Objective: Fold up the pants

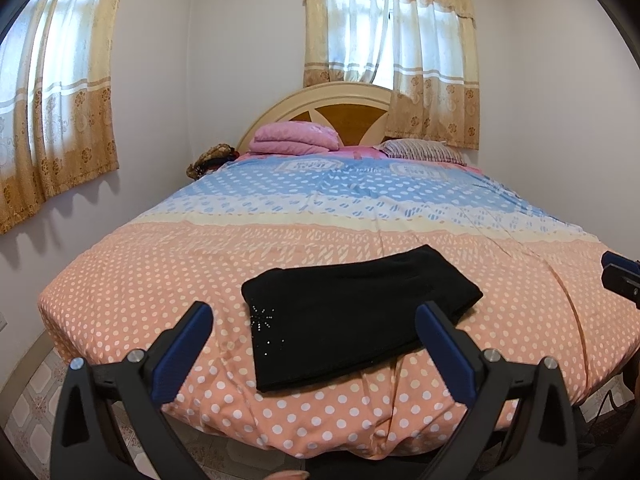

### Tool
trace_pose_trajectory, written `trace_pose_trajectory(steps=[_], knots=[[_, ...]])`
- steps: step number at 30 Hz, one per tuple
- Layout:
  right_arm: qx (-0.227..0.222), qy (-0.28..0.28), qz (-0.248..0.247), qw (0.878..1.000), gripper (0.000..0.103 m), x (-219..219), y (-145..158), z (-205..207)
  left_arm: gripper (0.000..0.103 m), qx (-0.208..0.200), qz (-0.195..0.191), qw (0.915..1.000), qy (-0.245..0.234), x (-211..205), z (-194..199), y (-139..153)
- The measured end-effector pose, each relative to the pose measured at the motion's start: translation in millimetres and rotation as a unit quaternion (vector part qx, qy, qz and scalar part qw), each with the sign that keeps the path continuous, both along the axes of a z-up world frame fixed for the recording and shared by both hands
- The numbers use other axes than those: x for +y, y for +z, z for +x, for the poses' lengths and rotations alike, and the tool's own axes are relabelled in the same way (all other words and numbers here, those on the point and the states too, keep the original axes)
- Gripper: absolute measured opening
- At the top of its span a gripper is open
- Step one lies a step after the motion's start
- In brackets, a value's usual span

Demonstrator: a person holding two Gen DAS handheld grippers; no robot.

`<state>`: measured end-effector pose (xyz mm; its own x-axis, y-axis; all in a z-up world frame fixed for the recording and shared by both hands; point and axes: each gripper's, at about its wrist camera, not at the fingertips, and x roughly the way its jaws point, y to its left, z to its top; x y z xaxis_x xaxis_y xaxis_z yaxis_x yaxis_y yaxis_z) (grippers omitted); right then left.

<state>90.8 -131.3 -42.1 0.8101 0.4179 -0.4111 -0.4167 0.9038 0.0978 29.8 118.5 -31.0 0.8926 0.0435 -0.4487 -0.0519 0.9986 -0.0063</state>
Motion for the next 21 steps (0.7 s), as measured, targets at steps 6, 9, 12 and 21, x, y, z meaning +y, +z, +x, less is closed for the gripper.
trace_pose_trajectory(steps=[6,9,12,21], knots=[[-0.003,0.002,-0.007,1.0,0.07,2.7,-2.8,-1.1,0.103,0.003,-0.002,1.0,0.0,1.5,0.7,0.6],[0.0,0.002,-0.009,1.0,0.07,3.6,-5.0,-0.7,0.103,0.009,-0.008,0.9999,0.001,3.0,2.0,-0.8],[0.0,0.003,-0.01,1.0,0.07,4.5,-5.7,-1.3,0.103,0.015,-0.008,0.9998,0.005,4.0,3.6,-2.4],[0.006,0.003,-0.016,1.0,0.07,6.5,-9.1,-0.4,0.103,0.013,-0.001,0.9999,0.006,5.2,3.5,-6.0]])
